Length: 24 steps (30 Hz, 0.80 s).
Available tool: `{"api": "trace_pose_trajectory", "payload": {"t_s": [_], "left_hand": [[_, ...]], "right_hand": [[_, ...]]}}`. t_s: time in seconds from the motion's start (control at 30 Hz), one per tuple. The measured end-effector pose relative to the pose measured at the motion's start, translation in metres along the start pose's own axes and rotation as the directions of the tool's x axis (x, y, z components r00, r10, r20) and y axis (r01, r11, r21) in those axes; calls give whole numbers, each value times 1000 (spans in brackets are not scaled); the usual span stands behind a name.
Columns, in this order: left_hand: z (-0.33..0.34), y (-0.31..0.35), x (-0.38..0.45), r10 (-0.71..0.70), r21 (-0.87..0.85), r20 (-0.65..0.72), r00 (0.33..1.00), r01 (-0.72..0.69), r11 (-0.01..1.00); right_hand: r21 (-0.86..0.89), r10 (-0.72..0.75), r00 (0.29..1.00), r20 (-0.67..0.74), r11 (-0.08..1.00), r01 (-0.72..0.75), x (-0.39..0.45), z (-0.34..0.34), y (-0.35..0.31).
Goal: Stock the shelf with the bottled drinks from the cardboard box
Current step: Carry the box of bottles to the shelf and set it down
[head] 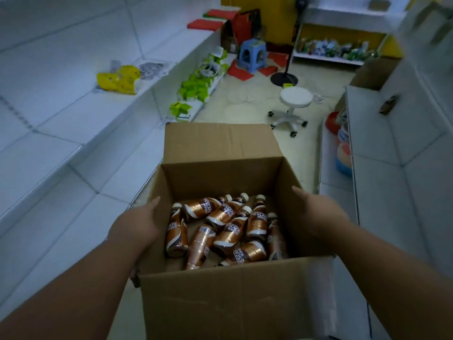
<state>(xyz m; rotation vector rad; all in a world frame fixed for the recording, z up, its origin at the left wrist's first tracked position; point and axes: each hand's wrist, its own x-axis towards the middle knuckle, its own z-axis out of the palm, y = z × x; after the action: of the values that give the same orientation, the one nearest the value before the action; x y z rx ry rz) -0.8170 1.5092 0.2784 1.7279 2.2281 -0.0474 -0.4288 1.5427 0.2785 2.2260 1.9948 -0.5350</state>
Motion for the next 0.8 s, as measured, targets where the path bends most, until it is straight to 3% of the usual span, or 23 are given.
{"api": "trace_pose_trajectory", "payload": {"t_s": [0.33, 0.8], "left_hand": [[-57, 125, 256, 266, 119, 66, 962, -273, 955], [-73, 384, 559, 369, 145, 121, 922, -384, 912]], "right_hand": [[94, 270, 963, 15, 958, -270, 164, -50, 22], [142, 422, 905, 54, 894, -426, 467, -162, 139]]}}
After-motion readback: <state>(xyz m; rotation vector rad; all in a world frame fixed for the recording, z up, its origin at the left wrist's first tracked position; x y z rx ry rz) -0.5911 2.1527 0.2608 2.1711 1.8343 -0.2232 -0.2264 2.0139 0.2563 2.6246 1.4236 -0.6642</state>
